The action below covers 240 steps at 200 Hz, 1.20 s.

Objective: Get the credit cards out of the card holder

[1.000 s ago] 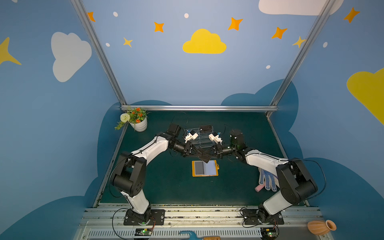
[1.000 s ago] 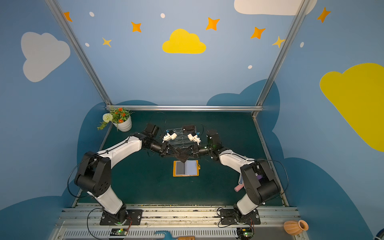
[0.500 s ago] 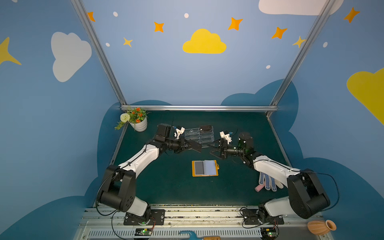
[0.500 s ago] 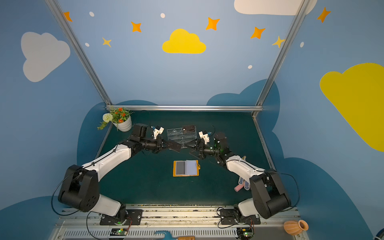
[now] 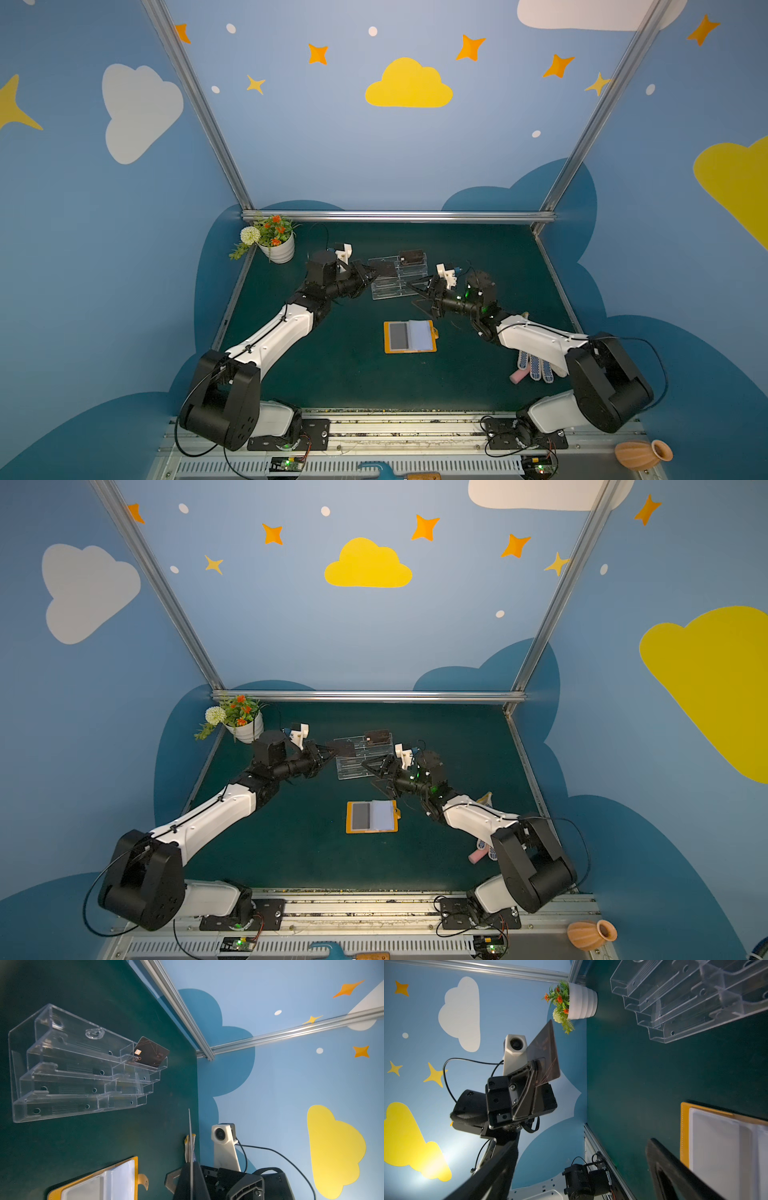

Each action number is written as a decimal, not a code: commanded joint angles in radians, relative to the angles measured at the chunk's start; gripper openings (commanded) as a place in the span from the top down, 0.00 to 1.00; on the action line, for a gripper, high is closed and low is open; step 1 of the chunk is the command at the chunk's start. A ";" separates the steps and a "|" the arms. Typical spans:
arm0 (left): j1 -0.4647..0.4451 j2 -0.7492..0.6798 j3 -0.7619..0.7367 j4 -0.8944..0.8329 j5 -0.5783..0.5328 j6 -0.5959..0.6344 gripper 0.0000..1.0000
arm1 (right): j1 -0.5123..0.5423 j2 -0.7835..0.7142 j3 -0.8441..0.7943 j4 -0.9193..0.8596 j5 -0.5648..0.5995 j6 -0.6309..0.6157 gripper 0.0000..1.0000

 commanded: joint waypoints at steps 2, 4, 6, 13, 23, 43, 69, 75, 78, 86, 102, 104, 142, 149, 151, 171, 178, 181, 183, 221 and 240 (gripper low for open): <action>-0.038 -0.031 -0.020 0.081 -0.069 -0.060 0.96 | 0.013 0.054 0.035 0.185 0.043 0.074 0.06; -0.042 -0.032 -0.021 0.083 -0.076 -0.063 0.96 | 0.015 0.059 0.038 0.191 0.046 0.077 0.06; -0.046 -0.033 -0.022 0.084 -0.083 -0.065 0.96 | 0.017 0.063 0.042 0.195 0.048 0.078 0.06; -0.064 -0.036 -0.024 0.087 -0.105 -0.072 0.96 | 0.023 0.076 0.058 0.192 0.062 0.078 0.06; -0.087 -0.039 -0.030 0.102 -0.133 -0.080 0.96 | 0.034 0.094 0.078 0.187 0.080 0.073 0.06; -0.123 -0.050 -0.044 0.111 -0.184 -0.089 0.96 | 0.042 0.125 0.100 0.207 0.108 0.082 0.07; -0.146 -0.057 -0.067 0.123 -0.221 -0.098 0.96 | 0.045 0.165 0.117 0.241 0.129 0.099 0.08; -0.150 -0.055 -0.072 0.129 -0.222 -0.102 0.96 | 0.047 0.173 0.122 0.244 0.132 0.104 0.08; -0.151 -0.054 -0.075 0.130 -0.225 -0.105 0.96 | 0.048 0.179 0.124 0.249 0.133 0.107 0.08; -0.157 -0.052 -0.080 0.133 -0.234 -0.105 0.96 | 0.050 0.191 0.130 0.262 0.133 0.121 0.09; -0.168 -0.050 -0.084 0.126 -0.250 -0.093 0.96 | 0.060 0.211 0.140 0.291 0.136 0.147 0.15; -0.167 -0.048 -0.083 0.125 -0.251 -0.092 0.96 | 0.062 0.213 0.141 0.291 0.136 0.150 0.16; -0.183 -0.030 -0.095 0.164 -0.257 -0.074 0.96 | 0.079 0.230 0.143 0.306 0.168 0.185 0.33; -0.187 -0.025 -0.094 0.159 -0.258 -0.066 0.96 | 0.078 0.233 0.143 0.314 0.173 0.192 0.35; -0.188 -0.025 -0.094 0.159 -0.258 -0.064 0.96 | 0.078 0.233 0.143 0.315 0.173 0.193 0.36; -0.196 -0.016 -0.100 0.172 -0.255 -0.061 0.96 | 0.079 0.239 0.150 0.308 0.179 0.199 0.42; -0.198 -0.013 -0.102 0.172 -0.259 -0.057 0.96 | 0.079 0.243 0.153 0.312 0.178 0.205 0.45; -0.199 -0.012 -0.102 0.170 -0.261 -0.055 0.96 | 0.079 0.245 0.155 0.314 0.176 0.207 0.47; -0.200 -0.012 -0.104 0.170 -0.263 -0.053 0.96 | 0.079 0.246 0.156 0.315 0.176 0.209 0.47; -0.212 -0.002 -0.128 0.198 -0.288 -0.057 0.96 | 0.084 0.260 0.154 0.310 0.190 0.230 0.60; -0.222 -0.006 -0.142 0.204 -0.310 -0.057 0.96 | 0.084 0.265 0.144 0.327 0.204 0.249 0.63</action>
